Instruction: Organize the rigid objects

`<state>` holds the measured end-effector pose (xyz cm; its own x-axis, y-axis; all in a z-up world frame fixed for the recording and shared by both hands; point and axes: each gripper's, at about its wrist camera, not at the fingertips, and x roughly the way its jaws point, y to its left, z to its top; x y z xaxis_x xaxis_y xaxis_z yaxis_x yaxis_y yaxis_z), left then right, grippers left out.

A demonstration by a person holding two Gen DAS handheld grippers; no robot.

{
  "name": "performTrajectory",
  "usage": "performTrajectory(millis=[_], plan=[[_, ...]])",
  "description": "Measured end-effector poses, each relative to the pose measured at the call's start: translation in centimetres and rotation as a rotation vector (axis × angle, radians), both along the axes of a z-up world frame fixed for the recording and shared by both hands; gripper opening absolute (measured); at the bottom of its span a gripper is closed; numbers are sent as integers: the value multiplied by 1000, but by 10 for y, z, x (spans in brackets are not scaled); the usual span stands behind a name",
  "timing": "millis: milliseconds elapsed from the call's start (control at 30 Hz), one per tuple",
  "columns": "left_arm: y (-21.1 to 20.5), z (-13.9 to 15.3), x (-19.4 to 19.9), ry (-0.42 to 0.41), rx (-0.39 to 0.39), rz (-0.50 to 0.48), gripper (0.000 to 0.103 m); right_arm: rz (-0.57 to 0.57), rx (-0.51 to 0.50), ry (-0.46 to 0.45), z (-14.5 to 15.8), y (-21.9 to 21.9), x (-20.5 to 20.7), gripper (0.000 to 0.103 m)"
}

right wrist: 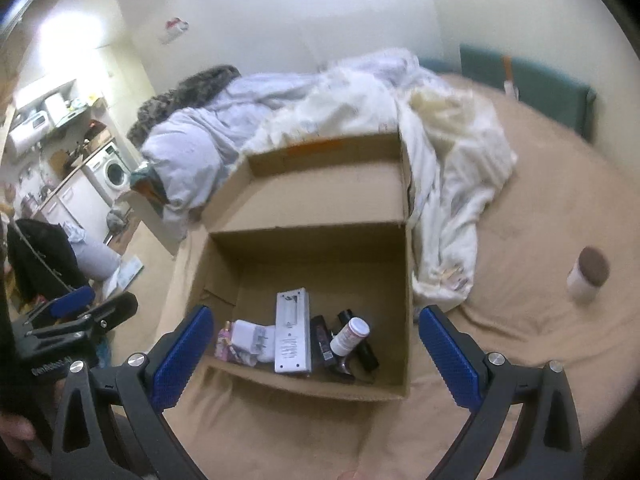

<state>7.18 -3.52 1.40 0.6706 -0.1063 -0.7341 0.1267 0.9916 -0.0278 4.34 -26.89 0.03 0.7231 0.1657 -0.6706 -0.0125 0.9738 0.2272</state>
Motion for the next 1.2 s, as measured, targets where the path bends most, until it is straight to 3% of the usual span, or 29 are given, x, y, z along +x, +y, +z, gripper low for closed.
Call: performTrajectory(millis=[233,367,500,600,1200], plan=[[10,-5,-37,-14,29,11,98,-17,-61,-28,1,6,-42,103],[13,-25,-51,4,45,17,98,-18,-105,-45,-9,15,-55,103],[14,-45,-52,28,54,13,98,1,-107,-29,-34,22,-57,103],[13,-49,-48,23,40,8,97,-13,-82,44,-53,24,-48,103],[10,-59,-43,43,59,18,98,-33,-71,45,-53,20,-44,103]])
